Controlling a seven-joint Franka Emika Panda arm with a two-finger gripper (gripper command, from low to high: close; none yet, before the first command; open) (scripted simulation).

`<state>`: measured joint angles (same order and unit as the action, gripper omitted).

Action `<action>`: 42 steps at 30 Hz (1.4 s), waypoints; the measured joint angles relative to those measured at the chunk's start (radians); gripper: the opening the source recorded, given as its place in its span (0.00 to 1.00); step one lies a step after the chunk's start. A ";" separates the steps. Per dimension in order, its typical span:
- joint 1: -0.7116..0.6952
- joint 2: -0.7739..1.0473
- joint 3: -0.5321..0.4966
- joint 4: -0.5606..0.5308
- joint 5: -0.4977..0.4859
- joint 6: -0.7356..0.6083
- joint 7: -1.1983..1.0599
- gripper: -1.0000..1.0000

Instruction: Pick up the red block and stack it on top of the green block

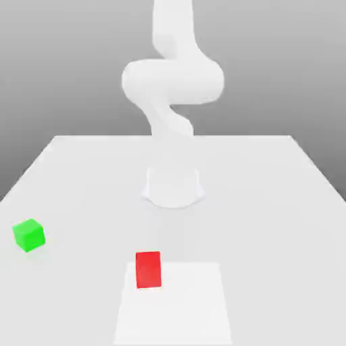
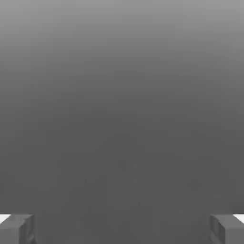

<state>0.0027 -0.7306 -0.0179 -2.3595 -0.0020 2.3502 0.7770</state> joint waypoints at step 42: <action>-0.163 0.672 -0.114 -0.491 -0.020 0.442 -0.271 0.00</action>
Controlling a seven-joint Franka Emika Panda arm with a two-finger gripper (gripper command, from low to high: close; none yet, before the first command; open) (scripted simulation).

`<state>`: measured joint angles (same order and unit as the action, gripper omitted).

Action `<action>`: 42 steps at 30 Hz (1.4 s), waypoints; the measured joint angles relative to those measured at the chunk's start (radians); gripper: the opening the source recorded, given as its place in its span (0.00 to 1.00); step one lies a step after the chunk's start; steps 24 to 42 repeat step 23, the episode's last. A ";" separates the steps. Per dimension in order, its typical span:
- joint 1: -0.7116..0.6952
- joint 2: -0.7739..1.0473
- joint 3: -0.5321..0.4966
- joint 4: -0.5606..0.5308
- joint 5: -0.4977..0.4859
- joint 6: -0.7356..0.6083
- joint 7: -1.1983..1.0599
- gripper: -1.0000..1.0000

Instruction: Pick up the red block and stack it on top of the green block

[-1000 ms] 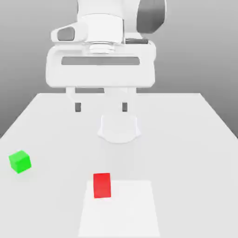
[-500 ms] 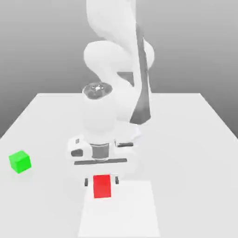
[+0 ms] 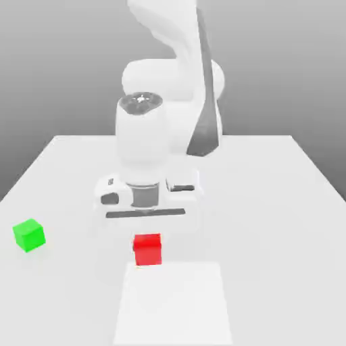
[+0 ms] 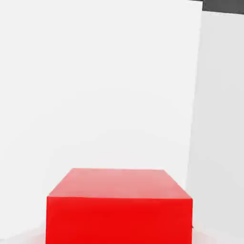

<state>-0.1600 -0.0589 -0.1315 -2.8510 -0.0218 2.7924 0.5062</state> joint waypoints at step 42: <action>-0.477 0.215 -0.199 0.155 0.194 0.046 -0.519 1.00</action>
